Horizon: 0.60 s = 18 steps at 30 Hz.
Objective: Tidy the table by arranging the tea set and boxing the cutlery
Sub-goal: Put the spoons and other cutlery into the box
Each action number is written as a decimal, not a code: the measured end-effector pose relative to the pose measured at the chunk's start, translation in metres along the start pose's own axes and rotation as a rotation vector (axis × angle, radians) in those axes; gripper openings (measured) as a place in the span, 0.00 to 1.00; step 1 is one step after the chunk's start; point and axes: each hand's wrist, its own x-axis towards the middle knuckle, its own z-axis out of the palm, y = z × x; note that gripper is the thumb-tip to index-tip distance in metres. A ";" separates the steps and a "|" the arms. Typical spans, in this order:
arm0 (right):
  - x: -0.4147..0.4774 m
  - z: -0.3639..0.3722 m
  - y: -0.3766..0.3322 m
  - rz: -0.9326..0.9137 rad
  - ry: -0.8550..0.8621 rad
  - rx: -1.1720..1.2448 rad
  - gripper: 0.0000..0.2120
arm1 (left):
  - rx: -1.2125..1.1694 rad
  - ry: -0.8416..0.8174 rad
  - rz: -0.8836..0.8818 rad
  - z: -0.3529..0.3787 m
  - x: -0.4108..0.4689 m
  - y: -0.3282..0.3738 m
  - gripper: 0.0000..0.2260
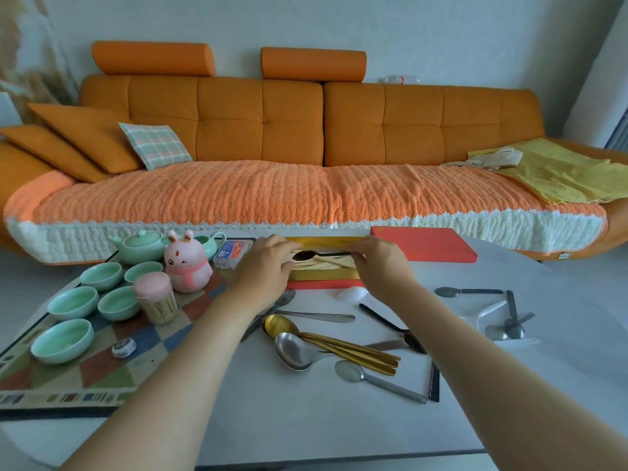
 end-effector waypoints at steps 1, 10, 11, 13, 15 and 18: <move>0.003 0.003 0.002 0.019 -0.010 -0.010 0.15 | 0.009 -0.026 0.012 0.003 0.001 0.000 0.17; 0.009 0.021 -0.010 0.095 -0.388 -0.025 0.21 | 0.176 -0.349 0.022 0.014 -0.002 0.009 0.23; 0.007 0.022 -0.011 0.079 -0.405 -0.046 0.21 | 0.180 -0.351 0.019 0.014 -0.001 0.009 0.23; 0.003 0.023 -0.012 0.041 -0.421 -0.092 0.21 | 0.170 -0.361 -0.006 0.012 0.000 0.011 0.24; -0.001 0.023 -0.013 -0.043 -0.389 -0.153 0.22 | 0.130 -0.382 -0.053 0.010 -0.001 0.011 0.27; -0.007 0.021 -0.015 -0.176 -0.188 -0.157 0.20 | 0.104 -0.379 -0.092 0.002 -0.005 0.015 0.31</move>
